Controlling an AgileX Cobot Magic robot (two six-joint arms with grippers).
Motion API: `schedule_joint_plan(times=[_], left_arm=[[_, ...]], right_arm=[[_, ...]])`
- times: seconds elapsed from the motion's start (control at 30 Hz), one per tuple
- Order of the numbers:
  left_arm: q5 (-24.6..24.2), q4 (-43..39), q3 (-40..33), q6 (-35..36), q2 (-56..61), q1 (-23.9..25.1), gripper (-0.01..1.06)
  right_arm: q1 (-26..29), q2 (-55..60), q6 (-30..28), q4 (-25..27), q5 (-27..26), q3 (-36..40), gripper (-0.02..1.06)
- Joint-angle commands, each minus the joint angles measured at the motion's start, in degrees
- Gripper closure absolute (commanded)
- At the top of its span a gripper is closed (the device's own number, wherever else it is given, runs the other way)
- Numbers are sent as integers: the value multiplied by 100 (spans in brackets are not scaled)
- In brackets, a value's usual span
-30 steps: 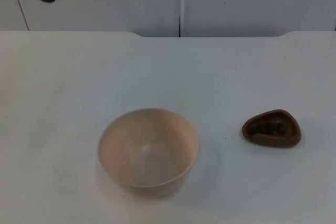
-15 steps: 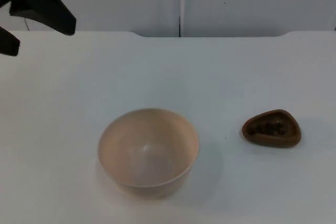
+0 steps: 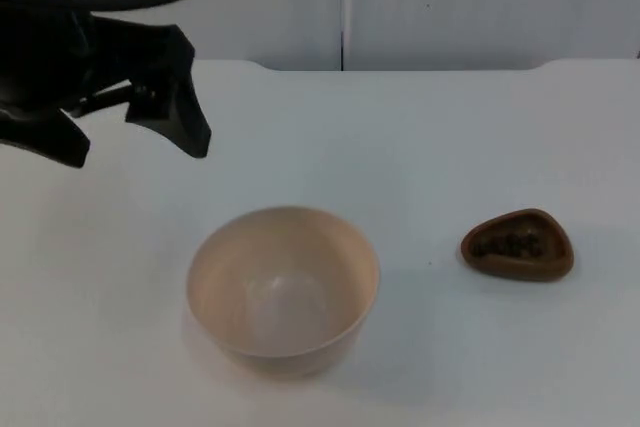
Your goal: Pick up the bowl with the left hand and pour the coffee beans from the cup into the bowl with the right hand.
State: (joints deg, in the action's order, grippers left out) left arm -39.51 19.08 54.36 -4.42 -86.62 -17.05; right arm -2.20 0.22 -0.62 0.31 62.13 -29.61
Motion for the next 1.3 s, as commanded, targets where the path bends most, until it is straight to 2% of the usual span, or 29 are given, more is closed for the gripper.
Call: schedule_joint_plan(times=[0.0, 0.17, 0.53, 0.73, 0.83, 1.03, 1.27], left_arm=[[119, -97, 31, 228, -221, -241, 17], [131, -180, 31, 476, -605, -297, 17], [227, -205, 9, 476, -1277, -331, 19], [792, -295, -112, 502, -1393, -490, 19], [1254, -309, -382, 594, -1400, -490, 19], [1488, -334, -434, 599, -1450, -490, 19], [1520, -368, -434, 622, -1664, -490, 20]], right_arm=[[28, -22, -24, -1, -37, 6, -1], [28, -22, -24, -1, -37, 6, -1], [28, -22, -24, -1, -37, 6, -1], [28, -22, -34, -31, -37, 6, -1], [28, -22, -47, -31, -37, 6, -1], [28, -22, -47, -31, -37, 6, -1], [28, -22, -47, -31, -37, 6, -1]])
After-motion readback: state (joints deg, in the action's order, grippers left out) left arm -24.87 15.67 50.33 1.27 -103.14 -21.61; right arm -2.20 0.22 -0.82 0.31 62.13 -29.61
